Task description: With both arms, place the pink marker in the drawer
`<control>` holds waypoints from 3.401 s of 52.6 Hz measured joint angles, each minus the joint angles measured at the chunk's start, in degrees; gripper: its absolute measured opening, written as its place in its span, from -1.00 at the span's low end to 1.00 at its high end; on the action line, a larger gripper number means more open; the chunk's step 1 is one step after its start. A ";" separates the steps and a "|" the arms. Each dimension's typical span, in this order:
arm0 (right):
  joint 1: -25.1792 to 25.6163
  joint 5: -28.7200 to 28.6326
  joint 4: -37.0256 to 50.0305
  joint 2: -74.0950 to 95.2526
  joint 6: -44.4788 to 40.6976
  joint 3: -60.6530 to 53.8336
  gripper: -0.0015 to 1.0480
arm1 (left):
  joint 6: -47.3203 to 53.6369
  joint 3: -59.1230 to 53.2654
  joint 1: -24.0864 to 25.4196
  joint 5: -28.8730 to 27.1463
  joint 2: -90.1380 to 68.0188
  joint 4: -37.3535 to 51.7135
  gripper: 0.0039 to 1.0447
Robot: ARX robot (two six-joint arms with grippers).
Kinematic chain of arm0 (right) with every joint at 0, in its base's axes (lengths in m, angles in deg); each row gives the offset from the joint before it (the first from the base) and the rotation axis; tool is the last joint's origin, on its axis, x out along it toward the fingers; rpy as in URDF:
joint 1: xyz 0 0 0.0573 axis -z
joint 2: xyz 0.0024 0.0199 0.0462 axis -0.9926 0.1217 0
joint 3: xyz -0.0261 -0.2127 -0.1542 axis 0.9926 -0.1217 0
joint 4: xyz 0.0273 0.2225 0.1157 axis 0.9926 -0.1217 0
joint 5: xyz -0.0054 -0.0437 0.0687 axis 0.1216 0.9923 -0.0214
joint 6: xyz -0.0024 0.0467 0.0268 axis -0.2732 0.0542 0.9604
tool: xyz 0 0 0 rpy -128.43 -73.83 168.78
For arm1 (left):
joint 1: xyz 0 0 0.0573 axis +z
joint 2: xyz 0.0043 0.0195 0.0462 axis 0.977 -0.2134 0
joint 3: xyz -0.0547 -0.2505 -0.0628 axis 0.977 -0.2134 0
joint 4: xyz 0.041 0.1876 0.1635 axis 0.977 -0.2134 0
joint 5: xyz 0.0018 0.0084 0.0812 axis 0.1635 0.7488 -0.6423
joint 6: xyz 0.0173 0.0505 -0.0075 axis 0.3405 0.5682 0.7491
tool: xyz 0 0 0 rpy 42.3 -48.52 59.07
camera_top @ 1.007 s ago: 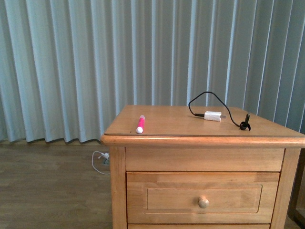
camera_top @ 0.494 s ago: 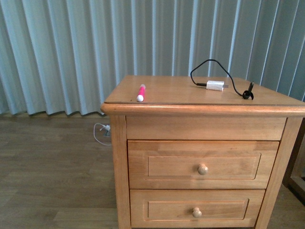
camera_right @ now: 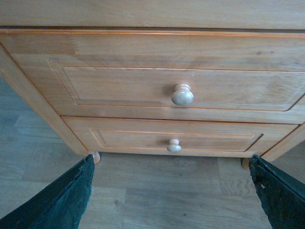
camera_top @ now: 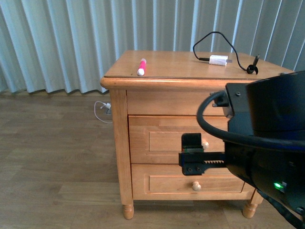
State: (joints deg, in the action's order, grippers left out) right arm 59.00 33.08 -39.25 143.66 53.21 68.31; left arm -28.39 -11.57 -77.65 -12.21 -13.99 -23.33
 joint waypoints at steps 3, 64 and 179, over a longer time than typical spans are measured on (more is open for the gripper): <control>-0.20 0.74 -0.26 2.54 0.79 2.67 0.84 | 0.00 0.00 0.00 0.00 0.00 0.00 0.89; 5.03 -0.35 1.81 27.74 -5.44 27.39 0.84 | 0.00 0.00 0.00 0.00 0.00 -0.02 0.89; 2.60 -5.29 -14.88 -14.82 3.96 -16.31 0.87 | 0.00 0.00 0.00 0.00 0.00 -0.02 0.89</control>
State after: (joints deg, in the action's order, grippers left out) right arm 61.60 27.79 -54.13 128.84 57.16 52.00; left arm -28.39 -11.57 -77.65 -12.21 -13.99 -23.35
